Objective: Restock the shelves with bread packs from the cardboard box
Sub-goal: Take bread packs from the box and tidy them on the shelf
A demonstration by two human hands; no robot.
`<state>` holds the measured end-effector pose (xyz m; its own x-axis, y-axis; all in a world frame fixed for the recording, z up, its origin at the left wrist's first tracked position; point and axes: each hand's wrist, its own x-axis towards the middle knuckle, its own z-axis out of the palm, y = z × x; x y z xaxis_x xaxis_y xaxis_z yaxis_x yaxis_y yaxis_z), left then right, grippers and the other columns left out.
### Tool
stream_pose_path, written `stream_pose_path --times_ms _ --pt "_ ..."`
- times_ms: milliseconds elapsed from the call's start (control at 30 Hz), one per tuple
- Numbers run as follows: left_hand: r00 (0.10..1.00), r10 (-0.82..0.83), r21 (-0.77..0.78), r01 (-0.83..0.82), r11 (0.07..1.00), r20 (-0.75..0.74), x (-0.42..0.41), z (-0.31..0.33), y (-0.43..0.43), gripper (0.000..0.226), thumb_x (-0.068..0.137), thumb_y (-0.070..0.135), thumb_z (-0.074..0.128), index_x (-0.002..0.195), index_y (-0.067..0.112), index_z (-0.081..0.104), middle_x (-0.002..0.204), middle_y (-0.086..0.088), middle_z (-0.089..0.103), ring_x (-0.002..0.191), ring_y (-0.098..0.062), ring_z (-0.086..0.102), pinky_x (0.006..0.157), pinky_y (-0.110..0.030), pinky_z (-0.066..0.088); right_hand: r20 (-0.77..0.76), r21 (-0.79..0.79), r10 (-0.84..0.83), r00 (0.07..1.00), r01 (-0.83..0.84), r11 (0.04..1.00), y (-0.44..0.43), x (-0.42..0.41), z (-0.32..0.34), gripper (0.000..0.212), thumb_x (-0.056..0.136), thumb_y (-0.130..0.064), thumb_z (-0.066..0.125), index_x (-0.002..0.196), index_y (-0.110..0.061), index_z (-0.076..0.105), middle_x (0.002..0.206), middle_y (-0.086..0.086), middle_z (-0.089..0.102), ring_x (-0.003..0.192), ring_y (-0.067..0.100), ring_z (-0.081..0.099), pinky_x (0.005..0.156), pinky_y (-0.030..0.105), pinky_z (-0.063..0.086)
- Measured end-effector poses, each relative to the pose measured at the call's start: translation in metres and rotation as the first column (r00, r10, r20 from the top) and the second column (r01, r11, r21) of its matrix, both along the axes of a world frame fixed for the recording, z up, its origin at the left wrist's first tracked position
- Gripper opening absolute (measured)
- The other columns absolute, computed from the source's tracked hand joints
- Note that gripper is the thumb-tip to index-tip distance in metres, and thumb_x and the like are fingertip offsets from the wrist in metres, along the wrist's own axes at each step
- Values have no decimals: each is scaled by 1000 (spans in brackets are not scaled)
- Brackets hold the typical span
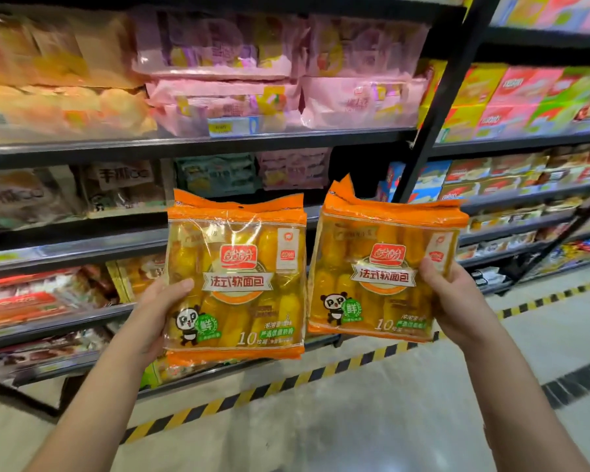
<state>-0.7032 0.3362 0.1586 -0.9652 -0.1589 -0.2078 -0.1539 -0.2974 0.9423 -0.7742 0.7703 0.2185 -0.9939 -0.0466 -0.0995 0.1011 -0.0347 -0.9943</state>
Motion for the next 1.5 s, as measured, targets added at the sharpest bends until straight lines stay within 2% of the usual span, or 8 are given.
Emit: stream_pose_path --times_ms 300,467,733,1000,1200,1300,1367,1500 --pt "998 -9 15 8 1000 65 -72 -19 6 118 38 57 98 137 10 55 125 -20 71 111 -39 70 83 -49 62 47 34 57 997 -58 998 5 -87 -26 65 83 -41 72 142 -21 53 129 4 72 118 26 69 98 51 56" --pt "993 65 -15 -64 998 101 -84 -27 21 117 37 59 96 135 12 56 120 -16 74 104 -33 74 74 -44 63 75 45 65 995 -68 997 12 -118 -45 99 56 -66 89 141 -29 53 128 -2 72 116 22 70 99 52 54" --pt "977 173 -9 -173 985 125 -93 -54 79 109 52 57 93 142 9 54 130 -22 68 112 -41 70 83 -49 63 102 42 131 986 -136 990 38 -189 -97 87 53 -71 87 129 -39 59 122 -9 74 113 16 71 94 48 55" --pt "941 325 55 -331 942 92 -124 -124 125 47 84 28 57 129 15 64 115 -17 76 92 -32 77 67 -45 65 36 -1 238 971 -238 971 55 -256 -181 42 86 -34 64 128 -31 59 122 -2 74 113 20 71 91 43 54" --pt "952 302 -4 -303 953 55 -148 -191 128 98 46 56 94 129 13 67 118 -17 74 98 -34 76 73 -48 64 -20 -21 257 966 -257 966 49 -278 -252 43 87 -38 61 130 -37 58 124 -8 73 114 13 70 89 37 53" --pt "944 324 -10 -324 946 55 -157 -216 129 32 95 38 58 97 18 83 92 -10 80 76 -24 78 58 -36 63 -13 -18 250 968 -251 968 44 -282 -276 42 87 -40 58 129 -34 57 115 -11 76 103 7 73 81 32 58" --pt "941 333 -56 -330 942 67 -158 -230 128 53 103 23 36 81 24 84 79 -5 79 65 -18 77 52 -33 62 -11 -37 257 966 -258 966 40 -283 -286 45 86 -39 59 130 -30 57 116 -7 76 105 11 74 74 29 62" --pt "950 312 -37 -311 950 14 -154 -242 118 50 70 50 74 110 22 79 105 -11 79 88 -29 78 68 -47 65 -52 -50 282 958 -284 957 36 -288 -296 51 88 -35 62 138 -28 55 128 -3 72 118 19 69 87 39 62"
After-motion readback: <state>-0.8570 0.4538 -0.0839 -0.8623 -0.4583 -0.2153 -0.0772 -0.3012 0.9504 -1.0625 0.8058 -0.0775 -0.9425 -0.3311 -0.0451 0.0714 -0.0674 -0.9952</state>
